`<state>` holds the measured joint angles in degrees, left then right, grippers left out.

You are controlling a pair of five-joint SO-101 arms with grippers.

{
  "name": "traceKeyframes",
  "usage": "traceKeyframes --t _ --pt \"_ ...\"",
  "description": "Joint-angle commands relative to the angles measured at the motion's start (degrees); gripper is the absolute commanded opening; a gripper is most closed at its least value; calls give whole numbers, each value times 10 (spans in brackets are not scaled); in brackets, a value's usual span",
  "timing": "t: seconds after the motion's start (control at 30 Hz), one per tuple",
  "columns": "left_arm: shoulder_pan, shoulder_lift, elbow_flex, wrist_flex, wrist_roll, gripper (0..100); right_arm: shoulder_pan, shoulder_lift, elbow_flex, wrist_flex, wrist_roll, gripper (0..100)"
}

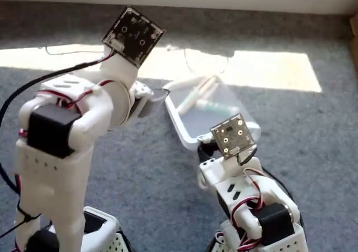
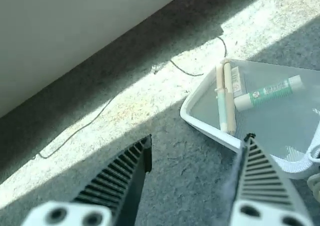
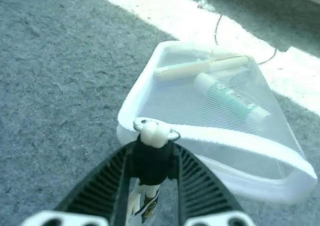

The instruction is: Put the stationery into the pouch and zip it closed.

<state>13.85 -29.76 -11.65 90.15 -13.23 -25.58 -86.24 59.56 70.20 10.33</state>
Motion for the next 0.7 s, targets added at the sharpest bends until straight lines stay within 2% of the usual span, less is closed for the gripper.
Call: traceKeyframes --t 0.0,0.07,0.3,0.5,0.67 --pt "-7 -111 72 2 -30 277 13 -6 -6 -39 2 11" --pt "-7 -154 131 -9 -37 277 13 -6 -6 -45 2 11" --pt "-4 -276 362 -123 -67 278 13 -6 -10 -47 -35 11" --pt "51 -336 484 -172 -67 306 13 -6 -10 -47 -38 11" --pt "80 -341 569 -251 -84 309 13 -6 -7 -47 -38 11"
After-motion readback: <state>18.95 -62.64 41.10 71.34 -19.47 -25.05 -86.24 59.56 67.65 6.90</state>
